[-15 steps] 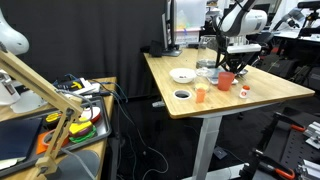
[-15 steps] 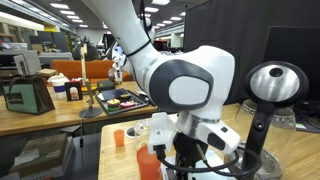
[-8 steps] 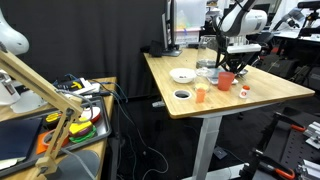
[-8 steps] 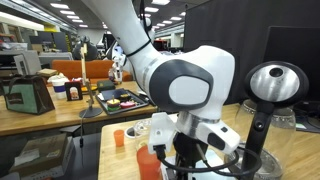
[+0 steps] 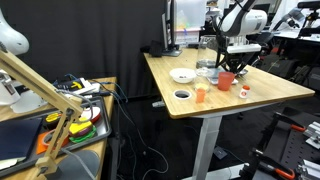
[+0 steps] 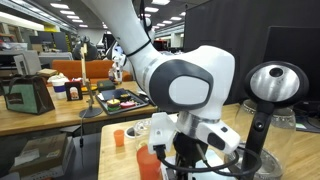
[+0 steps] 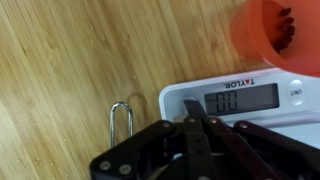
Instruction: Turn on the object on the table
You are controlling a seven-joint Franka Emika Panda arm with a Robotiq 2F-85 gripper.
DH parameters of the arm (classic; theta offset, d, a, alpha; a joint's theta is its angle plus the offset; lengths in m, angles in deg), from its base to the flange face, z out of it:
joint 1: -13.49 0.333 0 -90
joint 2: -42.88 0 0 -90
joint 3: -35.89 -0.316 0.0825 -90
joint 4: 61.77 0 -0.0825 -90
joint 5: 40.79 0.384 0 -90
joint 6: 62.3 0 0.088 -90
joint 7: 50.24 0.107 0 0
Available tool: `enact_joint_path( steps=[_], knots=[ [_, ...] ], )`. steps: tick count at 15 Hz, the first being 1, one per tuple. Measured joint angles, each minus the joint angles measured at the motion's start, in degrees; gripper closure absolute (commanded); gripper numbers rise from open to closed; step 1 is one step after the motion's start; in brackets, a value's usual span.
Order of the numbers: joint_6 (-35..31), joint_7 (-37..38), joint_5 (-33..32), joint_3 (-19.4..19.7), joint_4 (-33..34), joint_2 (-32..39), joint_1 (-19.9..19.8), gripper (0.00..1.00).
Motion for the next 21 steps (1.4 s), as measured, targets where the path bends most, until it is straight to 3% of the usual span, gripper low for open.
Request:
enact_joint_path(
  steps=[10,12,14,21],
  knots=[
    [0.0,0.0,0.0,0.0,0.0,0.0,0.0,0.97],
    [0.0,0.0,0.0,0.0,0.0,0.0,0.0,0.72],
    [0.0,0.0,0.0,0.0,0.0,0.0,0.0,0.63],
    [0.0,0.0,-0.1,0.2,0.0,0.0,0.0,0.13]
  ],
)
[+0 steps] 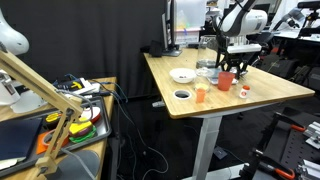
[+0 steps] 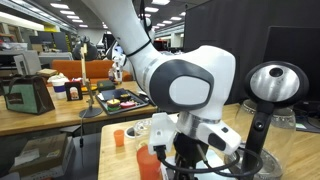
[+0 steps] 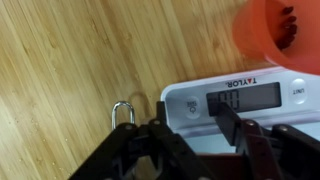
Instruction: Turn on the object on the table
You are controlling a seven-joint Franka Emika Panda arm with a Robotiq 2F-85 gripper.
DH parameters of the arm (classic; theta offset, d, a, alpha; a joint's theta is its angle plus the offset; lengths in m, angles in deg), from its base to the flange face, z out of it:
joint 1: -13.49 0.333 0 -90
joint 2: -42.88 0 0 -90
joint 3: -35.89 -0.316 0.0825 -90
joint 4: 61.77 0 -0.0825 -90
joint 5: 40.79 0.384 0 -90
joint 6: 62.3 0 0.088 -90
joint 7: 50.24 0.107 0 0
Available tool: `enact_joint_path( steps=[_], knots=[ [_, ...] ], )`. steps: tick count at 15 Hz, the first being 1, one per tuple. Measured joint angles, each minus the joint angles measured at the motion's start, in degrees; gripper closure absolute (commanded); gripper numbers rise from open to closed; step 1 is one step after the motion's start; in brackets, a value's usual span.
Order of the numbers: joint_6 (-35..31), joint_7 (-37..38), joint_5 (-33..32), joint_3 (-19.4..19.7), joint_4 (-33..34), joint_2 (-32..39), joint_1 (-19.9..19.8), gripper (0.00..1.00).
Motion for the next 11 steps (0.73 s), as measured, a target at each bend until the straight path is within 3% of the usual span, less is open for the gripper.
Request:
enact_joint_path(
  steps=[2,11],
  knots=[
    [0.0,0.0,0.0,-0.1,0.0,0.2,0.1,0.01],
    [0.0,0.0,0.0,-0.1,0.0,0.2,0.1,0.00]
  ],
)
